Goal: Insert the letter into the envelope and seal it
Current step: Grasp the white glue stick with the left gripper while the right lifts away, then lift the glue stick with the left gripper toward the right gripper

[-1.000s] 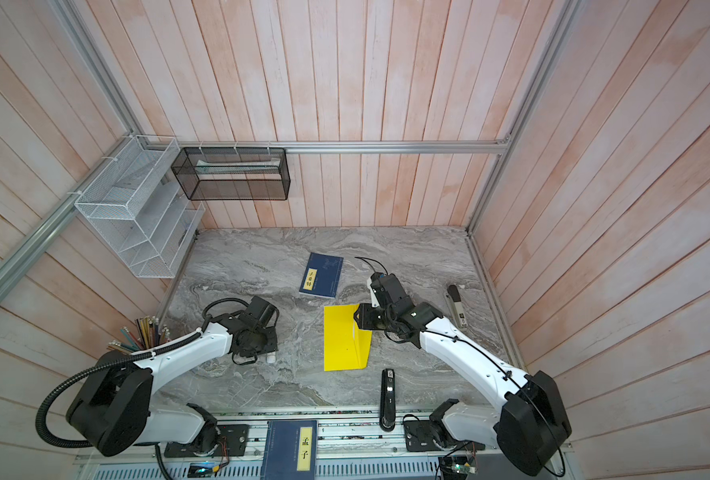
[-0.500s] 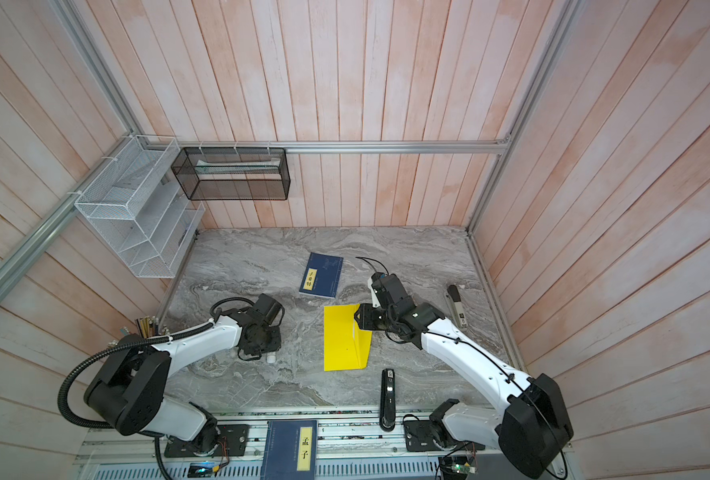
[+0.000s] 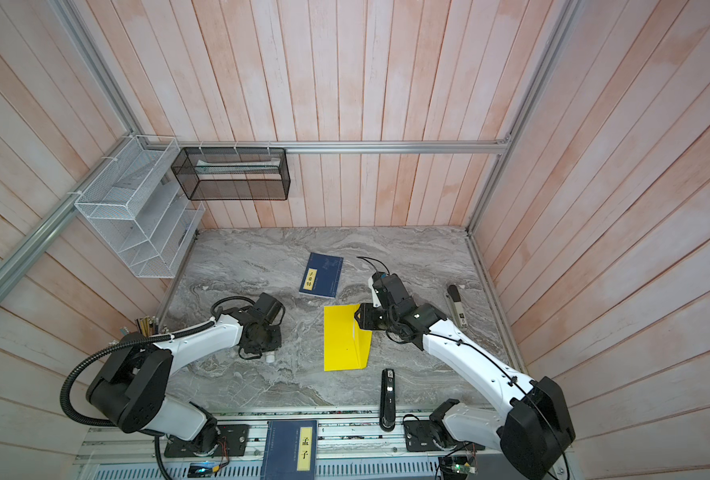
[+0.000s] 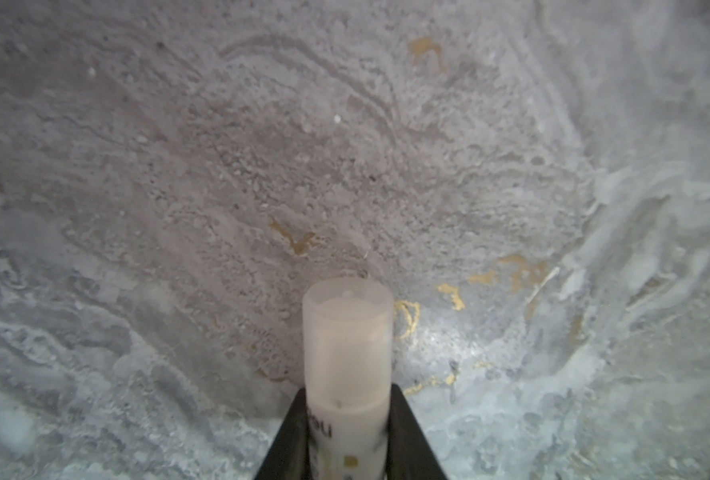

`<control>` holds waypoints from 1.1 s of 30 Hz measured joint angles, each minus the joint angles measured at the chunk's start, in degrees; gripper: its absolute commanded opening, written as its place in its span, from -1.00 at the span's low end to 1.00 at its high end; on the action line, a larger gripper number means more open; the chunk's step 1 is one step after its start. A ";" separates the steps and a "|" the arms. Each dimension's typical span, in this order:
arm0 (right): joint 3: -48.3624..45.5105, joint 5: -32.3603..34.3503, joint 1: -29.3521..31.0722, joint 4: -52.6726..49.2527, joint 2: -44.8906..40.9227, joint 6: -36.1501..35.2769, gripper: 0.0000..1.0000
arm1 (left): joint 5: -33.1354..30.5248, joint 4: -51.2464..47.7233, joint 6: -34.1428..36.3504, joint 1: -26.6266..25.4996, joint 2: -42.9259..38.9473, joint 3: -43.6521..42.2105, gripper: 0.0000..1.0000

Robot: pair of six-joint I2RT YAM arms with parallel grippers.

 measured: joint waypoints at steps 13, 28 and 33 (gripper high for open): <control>-2.29 -2.67 0.00 5.64 -4.42 -0.44 -0.15 | 8.35 8.46 2.45 -0.07 -16.59 -0.09 -0.85; -18.80 -14.47 3.67 35.30 -13.11 -0.61 -0.16 | 22.38 37.62 5.90 -5.42 -23.63 -1.42 -0.89; -23.43 -16.28 5.44 45.22 -13.20 -0.37 -0.11 | 22.80 43.17 5.84 -6.82 -22.38 -2.23 -0.90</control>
